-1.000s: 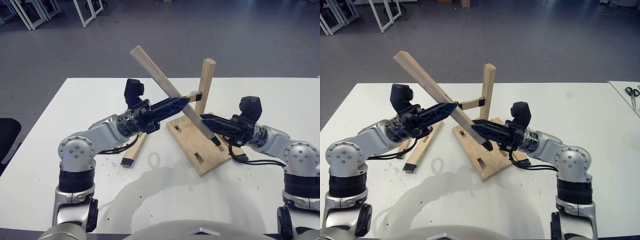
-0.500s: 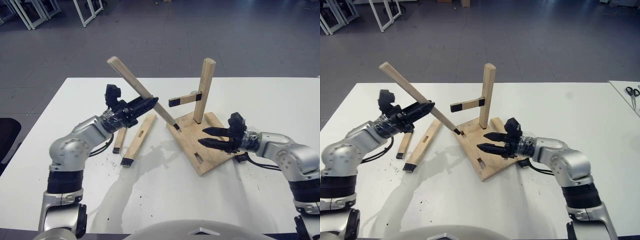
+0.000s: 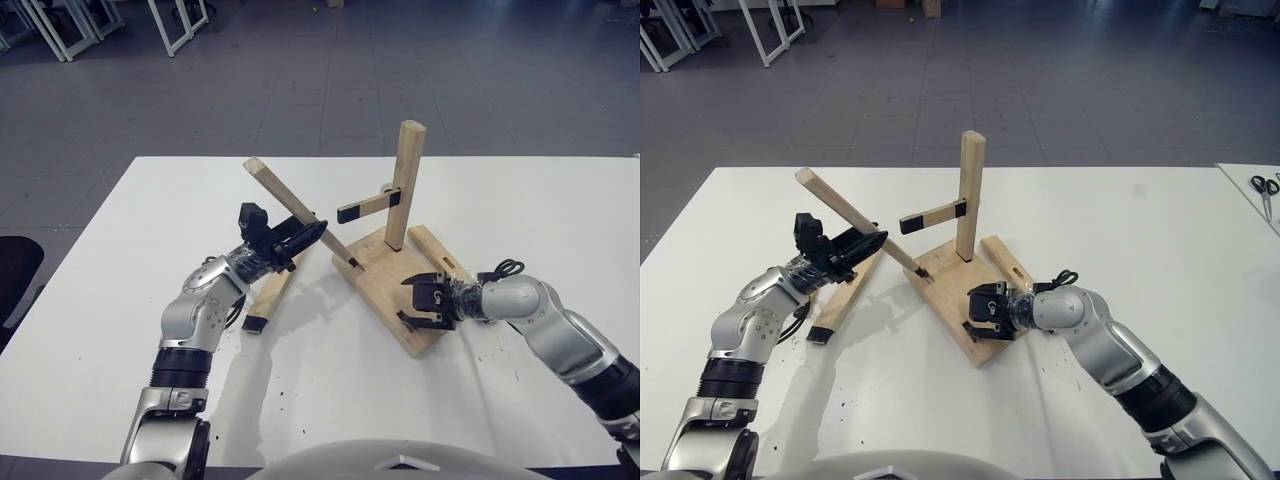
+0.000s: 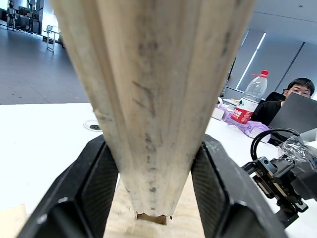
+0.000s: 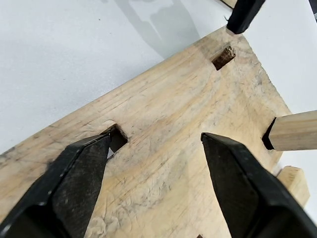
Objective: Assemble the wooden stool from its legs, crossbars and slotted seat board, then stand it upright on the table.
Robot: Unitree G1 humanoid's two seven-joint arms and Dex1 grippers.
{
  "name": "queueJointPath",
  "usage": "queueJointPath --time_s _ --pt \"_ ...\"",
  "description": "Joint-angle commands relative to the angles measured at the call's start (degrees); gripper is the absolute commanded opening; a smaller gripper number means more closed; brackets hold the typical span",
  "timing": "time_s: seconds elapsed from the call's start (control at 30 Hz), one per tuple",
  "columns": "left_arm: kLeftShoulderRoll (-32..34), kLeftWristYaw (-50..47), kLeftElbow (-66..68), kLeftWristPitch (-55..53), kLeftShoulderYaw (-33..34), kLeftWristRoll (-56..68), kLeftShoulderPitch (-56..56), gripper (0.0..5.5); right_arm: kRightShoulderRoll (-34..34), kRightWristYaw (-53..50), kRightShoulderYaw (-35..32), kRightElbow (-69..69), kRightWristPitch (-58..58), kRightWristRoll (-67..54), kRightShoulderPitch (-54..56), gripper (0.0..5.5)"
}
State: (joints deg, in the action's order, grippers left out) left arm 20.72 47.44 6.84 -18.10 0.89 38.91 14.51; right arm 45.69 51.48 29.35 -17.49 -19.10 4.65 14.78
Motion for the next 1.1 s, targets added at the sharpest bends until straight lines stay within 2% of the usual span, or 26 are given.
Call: queueJointPath --time_s 0.03,0.37,0.53,0.77,0.9,1.1 --pt "-0.7 1.0 -0.2 -1.8 -1.6 -2.3 0.9 2.05 0.8 2.0 1.5 1.4 -0.5 2.2 -2.5 3.37" --pt "3.0 -0.3 1.9 -5.3 -2.7 -8.5 -0.6 2.04 0.6 2.0 0.7 2.0 -0.2 3.3 -3.6 3.37" --pt "5.0 -1.8 1.8 -12.2 -3.0 -8.6 0.5 2.04 0.4 2.0 0.8 2.2 -0.2 3.8 -3.9 3.37" --pt "6.3 -7.1 -2.9 -21.9 -9.6 -14.2 3.8 2.04 -0.3 1.2 -0.3 0.4 -0.9 3.6 -4.2 3.37" --pt "6.7 -8.3 -3.8 -23.6 -10.3 -14.4 3.4 2.04 0.1 1.4 -1.6 -2.7 -2.2 3.2 -4.7 3.37" --pt "8.0 -9.0 -2.5 -21.8 -13.7 -18.8 4.3 2.04 -2.9 0.4 -11.2 -12.1 -11.7 -4.2 -0.8 3.37"
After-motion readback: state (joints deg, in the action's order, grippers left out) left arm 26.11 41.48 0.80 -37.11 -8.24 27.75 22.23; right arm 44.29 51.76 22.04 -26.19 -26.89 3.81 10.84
